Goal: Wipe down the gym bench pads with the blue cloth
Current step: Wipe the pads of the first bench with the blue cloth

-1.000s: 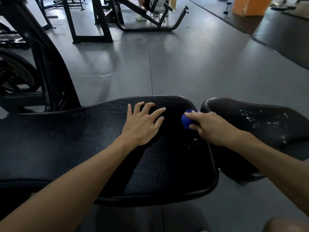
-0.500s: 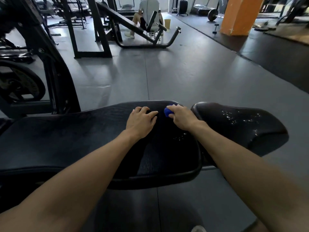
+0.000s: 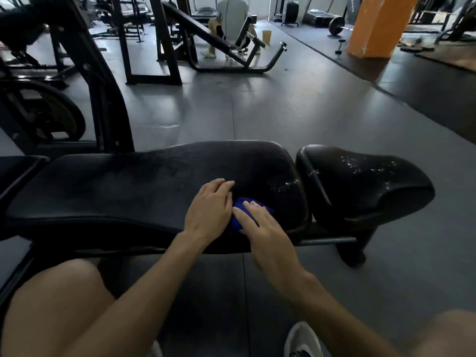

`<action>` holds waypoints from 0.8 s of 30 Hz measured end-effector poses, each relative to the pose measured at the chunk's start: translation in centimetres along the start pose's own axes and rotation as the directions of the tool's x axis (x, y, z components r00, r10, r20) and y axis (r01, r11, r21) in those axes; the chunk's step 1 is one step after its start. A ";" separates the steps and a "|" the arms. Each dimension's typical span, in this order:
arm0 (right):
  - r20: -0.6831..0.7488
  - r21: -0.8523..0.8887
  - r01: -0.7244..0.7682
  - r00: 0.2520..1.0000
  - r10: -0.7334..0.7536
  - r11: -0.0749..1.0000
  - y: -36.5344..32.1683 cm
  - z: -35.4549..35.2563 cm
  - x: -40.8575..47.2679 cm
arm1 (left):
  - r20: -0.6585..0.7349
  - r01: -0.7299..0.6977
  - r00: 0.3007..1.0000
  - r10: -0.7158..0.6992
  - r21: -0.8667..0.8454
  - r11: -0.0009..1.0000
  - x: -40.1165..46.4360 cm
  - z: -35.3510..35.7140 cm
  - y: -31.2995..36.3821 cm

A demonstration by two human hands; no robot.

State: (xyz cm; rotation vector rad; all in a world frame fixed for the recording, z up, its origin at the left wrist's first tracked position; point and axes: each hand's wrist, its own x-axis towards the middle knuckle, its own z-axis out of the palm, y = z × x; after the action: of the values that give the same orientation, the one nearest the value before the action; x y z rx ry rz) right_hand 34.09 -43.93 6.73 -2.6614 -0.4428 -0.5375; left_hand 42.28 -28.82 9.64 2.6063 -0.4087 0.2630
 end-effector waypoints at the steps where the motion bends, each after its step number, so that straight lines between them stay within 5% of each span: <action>1: -0.052 -0.032 0.019 0.998 -0.021 0.999 0.5 0.2 -0.7 | -0.001 -0.009 1.000 0.009 0.052 0.999 -0.7 0.4 0.2; 4: -0.124 -0.057 0.048 0.991 -0.055 0.997 3.1 -0.2 -3.1 | -0.015 -0.033 0.999 0.037 0.188 0.982 -1.7 1.1 0.4; 10: -0.352 0.009 -0.259 0.903 0.246 0.966 4.0 0.6 -4.3 | -0.022 -0.026 0.999 0.032 0.230 0.973 -1.8 1.5 0.2; 14: -0.341 -0.077 -0.133 0.935 0.099 0.988 -2.4 3.7 -2.2 | 0.025 -0.049 0.999 0.044 0.229 0.972 -1.4 0.8 -0.3; 17: -0.259 -0.120 -0.068 0.965 0.035 0.990 -1.0 2.3 -1.9 | 0.065 -0.051 0.997 0.039 0.191 0.980 -1.0 0.1 -0.5; 24: -0.284 -0.043 -0.457 0.858 0.428 0.888 4.3 -0.6 -0.8 | 0.082 -0.053 0.996 0.033 0.255 0.965 -0.3 -0.2 -0.3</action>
State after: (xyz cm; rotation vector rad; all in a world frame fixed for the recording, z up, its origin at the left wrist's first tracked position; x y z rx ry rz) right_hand 34.85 -48.17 5.62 -2.6119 0.2876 -0.7711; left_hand 42.06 -28.40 9.56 2.8719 -0.4872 0.2449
